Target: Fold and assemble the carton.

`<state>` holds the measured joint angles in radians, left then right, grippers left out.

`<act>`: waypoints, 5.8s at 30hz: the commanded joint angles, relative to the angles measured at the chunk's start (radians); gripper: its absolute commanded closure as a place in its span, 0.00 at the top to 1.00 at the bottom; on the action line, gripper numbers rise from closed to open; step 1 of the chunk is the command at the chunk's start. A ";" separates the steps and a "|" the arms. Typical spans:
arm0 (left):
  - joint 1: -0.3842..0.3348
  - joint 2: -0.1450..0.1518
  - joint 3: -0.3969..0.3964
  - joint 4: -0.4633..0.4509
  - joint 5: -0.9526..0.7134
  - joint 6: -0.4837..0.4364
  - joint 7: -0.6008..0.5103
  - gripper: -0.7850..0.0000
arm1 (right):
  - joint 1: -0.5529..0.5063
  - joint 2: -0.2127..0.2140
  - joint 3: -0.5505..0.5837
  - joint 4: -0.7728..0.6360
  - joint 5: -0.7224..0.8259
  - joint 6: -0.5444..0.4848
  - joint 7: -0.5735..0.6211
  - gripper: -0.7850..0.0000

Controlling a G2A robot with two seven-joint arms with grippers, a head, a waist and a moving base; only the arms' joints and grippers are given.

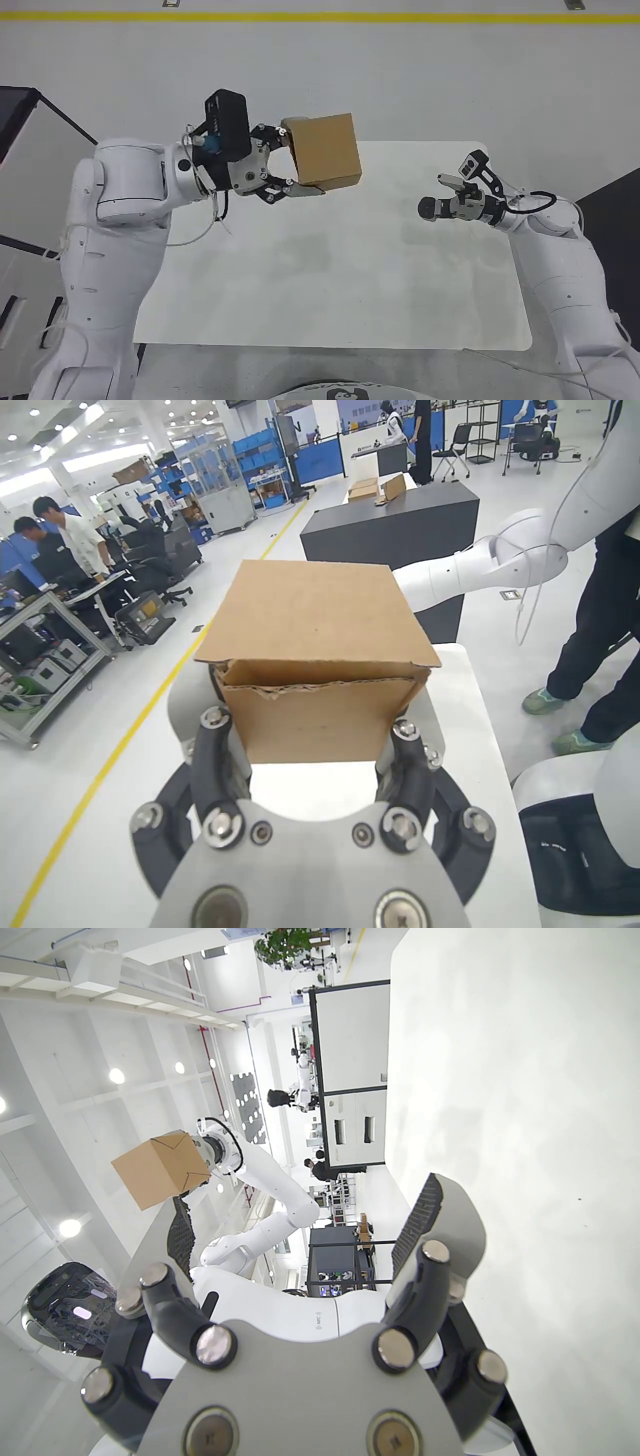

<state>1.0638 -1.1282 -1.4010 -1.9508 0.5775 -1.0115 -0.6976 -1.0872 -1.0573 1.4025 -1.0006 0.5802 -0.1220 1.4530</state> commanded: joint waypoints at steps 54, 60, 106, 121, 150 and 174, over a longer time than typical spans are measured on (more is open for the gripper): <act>0.175 0.117 0.024 -0.103 2.248 1.003 1.468 0.00 | 0.000 0.000 0.000 0.000 0.000 0.000 0.000 1.00; 0.190 0.113 0.031 -0.105 2.194 1.020 1.449 0.00 | 0.000 0.000 0.000 0.000 0.000 0.000 0.000 1.00; 0.265 0.183 -0.119 -0.160 2.494 1.629 1.509 0.00 | 0.000 0.000 0.000 0.000 0.000 0.000 0.000 1.00; 0.266 0.175 0.046 -0.087 2.364 1.160 1.504 0.00 | 0.000 0.000 0.000 0.000 0.000 0.000 0.000 1.00; 0.248 0.165 0.013 -0.057 1.709 0.572 1.395 0.00 | 0.000 0.000 0.000 0.000 0.000 0.000 0.000 1.00; 0.127 0.134 0.095 0.083 1.035 0.127 1.081 0.00 | 0.000 0.000 0.000 0.000 0.000 0.000 0.000 1.00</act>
<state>1.1837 -0.9935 -1.3111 -1.8820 1.6442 -0.8806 0.3956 -1.0872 -1.0573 1.4025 -1.0006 0.5802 -0.1220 1.4530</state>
